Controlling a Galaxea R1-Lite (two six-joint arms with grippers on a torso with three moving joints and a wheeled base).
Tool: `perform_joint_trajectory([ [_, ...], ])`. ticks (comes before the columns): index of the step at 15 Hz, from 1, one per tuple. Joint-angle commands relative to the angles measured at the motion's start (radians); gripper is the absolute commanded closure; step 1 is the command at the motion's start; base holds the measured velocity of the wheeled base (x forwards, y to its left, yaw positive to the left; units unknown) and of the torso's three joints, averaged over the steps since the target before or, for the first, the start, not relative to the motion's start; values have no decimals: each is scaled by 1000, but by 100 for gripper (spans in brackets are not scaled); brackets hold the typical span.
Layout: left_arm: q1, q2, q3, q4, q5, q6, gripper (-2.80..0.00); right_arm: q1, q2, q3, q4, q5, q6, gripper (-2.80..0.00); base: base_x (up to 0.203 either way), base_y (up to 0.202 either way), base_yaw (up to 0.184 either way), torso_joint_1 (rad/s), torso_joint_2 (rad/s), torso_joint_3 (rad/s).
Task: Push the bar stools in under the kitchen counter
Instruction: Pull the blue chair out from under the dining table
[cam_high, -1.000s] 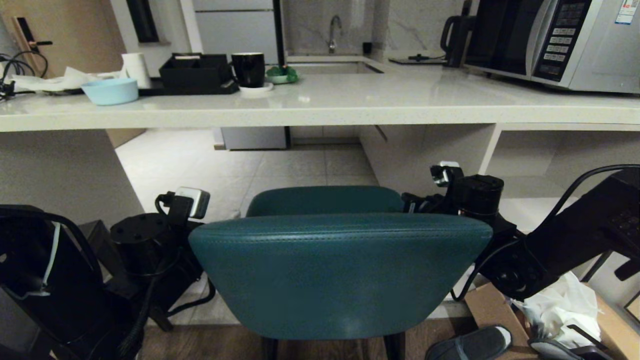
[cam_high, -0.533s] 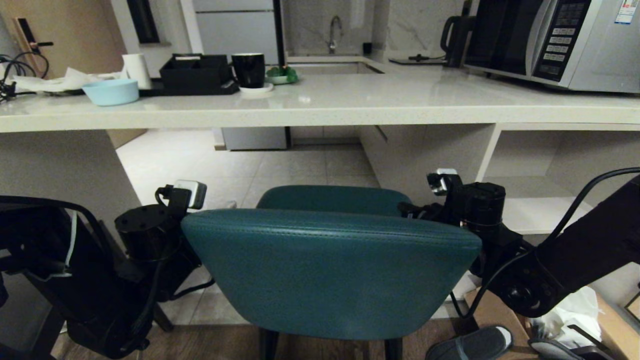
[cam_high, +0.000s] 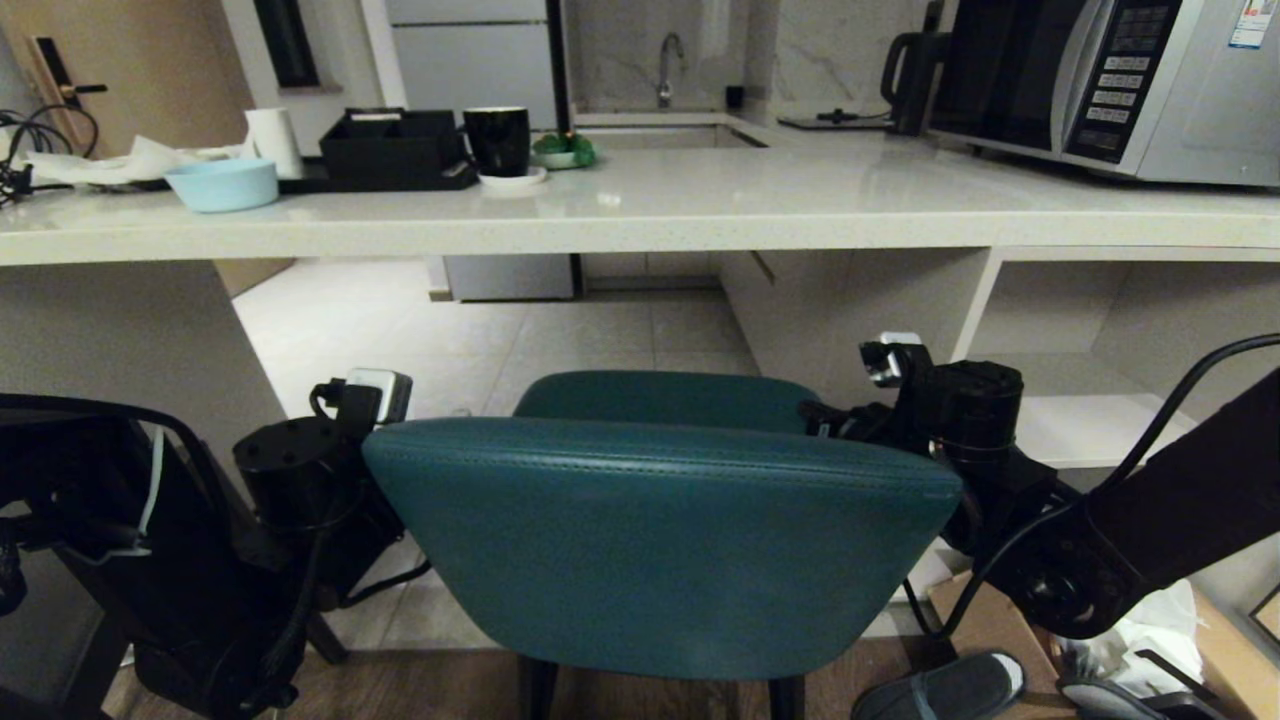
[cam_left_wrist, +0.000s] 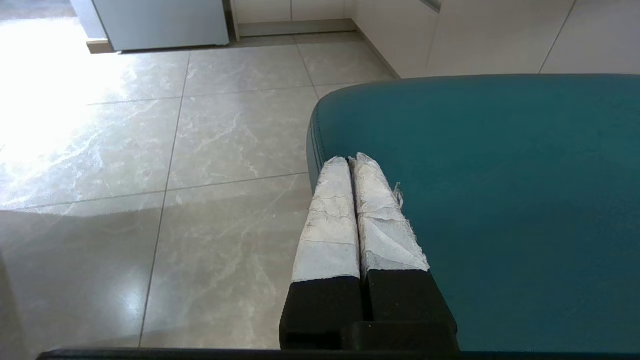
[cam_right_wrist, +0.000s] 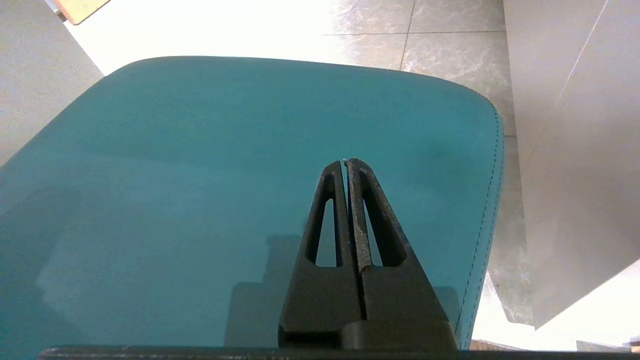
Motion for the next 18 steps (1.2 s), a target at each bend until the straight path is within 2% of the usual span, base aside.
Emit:
perform_joint_trajectory([
  [1,0,11,5,-3,1,0,0,1,-7,13,-7,-1,3,0,0,0,0,0,0,0],
  [18,-20,36,30,-3,3,1,0,9,6,18,-7,-1,5,0,0,0,0,0,0,0],
])
